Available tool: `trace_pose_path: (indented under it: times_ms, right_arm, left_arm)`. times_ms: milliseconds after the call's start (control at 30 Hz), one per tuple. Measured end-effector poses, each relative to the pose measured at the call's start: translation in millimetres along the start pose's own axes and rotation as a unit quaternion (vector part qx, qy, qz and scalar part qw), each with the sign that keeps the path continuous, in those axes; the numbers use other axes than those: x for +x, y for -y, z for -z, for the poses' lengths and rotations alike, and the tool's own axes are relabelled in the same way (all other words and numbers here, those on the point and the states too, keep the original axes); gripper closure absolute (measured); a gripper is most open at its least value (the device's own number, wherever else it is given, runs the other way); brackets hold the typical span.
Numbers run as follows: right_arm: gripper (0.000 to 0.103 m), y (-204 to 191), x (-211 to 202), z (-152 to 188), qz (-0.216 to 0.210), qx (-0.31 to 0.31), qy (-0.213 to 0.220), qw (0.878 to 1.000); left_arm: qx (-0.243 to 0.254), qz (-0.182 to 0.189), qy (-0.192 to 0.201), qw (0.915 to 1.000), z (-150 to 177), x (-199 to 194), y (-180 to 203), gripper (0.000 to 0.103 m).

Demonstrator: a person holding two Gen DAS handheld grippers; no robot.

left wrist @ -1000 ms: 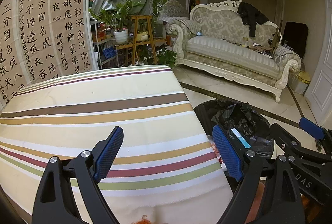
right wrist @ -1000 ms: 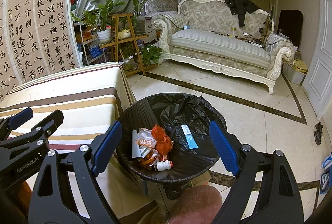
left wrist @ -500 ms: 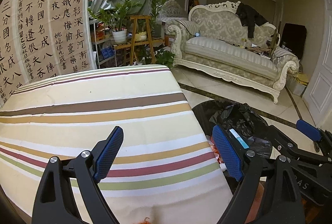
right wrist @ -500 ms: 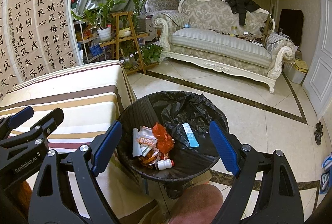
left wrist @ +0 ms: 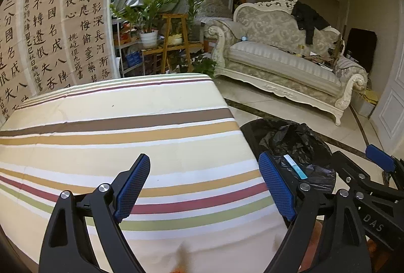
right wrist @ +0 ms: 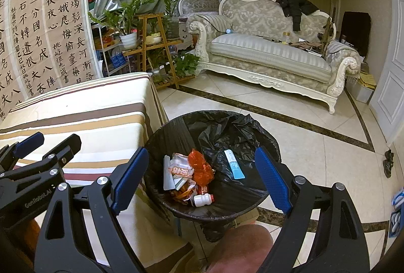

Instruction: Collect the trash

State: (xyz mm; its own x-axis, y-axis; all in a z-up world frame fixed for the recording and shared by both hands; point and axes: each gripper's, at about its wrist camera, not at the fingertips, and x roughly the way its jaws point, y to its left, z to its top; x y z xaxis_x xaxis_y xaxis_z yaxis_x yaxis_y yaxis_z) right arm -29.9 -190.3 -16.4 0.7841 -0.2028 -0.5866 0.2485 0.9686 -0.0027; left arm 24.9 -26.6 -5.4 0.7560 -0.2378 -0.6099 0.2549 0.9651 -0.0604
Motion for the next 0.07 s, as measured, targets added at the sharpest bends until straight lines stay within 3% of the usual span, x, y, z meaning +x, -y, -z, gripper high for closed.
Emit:
trace_pose_path:
  times_ms: [67]
  right_arm:
    - [0.019,-1.5,1.4,0.9,-0.001,-0.002,-0.001,1.0]
  left_arm:
    - [-0.001,-0.003,-0.004,1.0,0.1,1.9,-2.7,0.018]
